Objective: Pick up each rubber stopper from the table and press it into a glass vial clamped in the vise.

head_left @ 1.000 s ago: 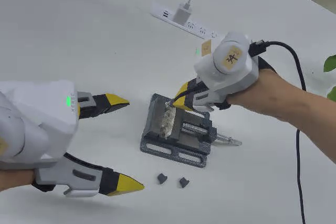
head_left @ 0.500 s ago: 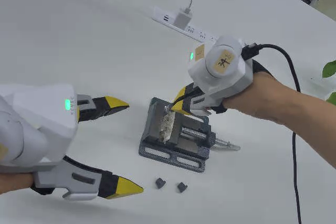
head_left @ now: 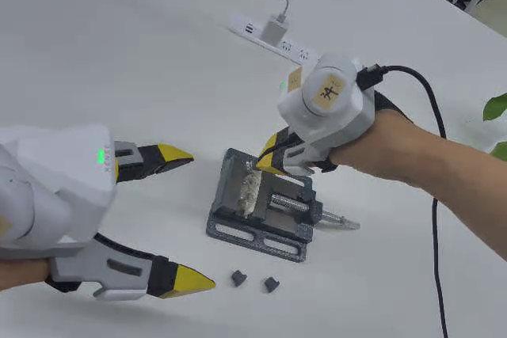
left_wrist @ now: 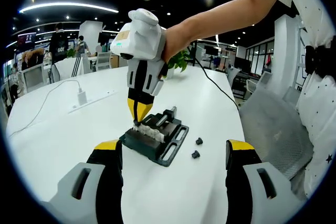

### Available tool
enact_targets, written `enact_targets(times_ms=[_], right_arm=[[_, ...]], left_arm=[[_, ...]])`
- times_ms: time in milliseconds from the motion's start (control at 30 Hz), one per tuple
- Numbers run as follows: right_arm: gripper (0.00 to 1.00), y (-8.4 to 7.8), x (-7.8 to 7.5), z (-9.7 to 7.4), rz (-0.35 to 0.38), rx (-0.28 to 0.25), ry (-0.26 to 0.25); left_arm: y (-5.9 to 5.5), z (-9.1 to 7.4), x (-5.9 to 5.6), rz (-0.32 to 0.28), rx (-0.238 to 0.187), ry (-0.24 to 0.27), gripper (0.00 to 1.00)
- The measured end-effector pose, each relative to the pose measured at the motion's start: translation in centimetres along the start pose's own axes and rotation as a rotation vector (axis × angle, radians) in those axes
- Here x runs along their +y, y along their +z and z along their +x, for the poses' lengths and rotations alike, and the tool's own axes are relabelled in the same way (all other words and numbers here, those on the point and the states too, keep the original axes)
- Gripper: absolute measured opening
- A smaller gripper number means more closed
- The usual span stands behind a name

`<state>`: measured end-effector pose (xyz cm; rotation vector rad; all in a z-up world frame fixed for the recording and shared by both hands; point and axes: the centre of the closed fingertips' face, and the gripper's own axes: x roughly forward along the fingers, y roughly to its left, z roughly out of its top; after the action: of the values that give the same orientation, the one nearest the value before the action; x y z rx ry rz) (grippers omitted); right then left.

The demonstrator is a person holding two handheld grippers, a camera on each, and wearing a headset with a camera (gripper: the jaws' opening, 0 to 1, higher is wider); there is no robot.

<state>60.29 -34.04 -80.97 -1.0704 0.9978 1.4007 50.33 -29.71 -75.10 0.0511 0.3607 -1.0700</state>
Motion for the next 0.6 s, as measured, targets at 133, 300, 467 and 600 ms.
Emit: enact_targets(times_ms=[133, 300, 467, 600], right_arm=[[0.0, 0.04, -0.02, 0.1, -0.003, 0.026, 0.008], [0.0, 0.02, 0.07, 0.14, -0.018, 0.037, 0.006], [0.0, 0.06, 0.23, 0.21, -0.028, 0.051, -0.009], [0.0, 0.13, 0.12, 0.27, -0.025, 0.068, 0.002]], left_arm=[[0.22, 0.12, 0.08, 0.001, -0.007, 0.0, 0.79], [0.23, 0.25, 0.15, 0.001, -0.008, -0.001, 0.79], [0.18, 0.28, 0.12, 0.002, -0.008, -0.001, 0.79], [0.32, 0.24, 0.11, 0.003, -0.012, 0.0, 0.79]])
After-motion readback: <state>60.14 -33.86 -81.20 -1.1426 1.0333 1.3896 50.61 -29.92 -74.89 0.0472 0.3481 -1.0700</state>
